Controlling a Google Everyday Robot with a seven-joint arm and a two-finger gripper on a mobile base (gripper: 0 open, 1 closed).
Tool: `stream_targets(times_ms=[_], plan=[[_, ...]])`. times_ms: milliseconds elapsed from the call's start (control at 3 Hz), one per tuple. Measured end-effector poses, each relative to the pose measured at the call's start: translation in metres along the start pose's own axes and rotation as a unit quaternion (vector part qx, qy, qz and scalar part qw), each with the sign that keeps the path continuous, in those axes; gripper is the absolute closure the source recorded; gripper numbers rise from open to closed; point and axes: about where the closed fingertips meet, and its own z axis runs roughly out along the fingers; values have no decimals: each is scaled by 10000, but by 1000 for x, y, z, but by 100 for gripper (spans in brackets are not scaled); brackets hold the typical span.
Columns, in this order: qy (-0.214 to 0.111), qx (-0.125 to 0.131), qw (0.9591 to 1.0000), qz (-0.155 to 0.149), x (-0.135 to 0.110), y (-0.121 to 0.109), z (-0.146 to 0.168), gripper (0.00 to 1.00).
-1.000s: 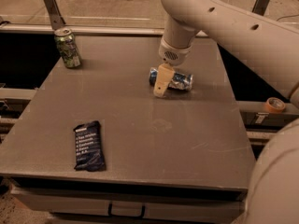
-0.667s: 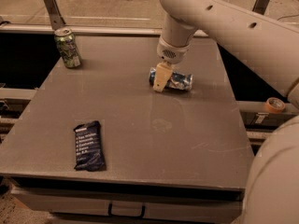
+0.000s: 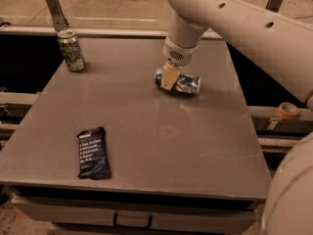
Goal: Place redbull can upright
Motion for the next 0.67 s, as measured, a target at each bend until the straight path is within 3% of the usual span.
stream_targets(times_ms=[333,667], plan=[[-653,96,9978,-68,-4,-10,-27,100],[-1762,273,9838,-172,-4,-31,-71,100]])
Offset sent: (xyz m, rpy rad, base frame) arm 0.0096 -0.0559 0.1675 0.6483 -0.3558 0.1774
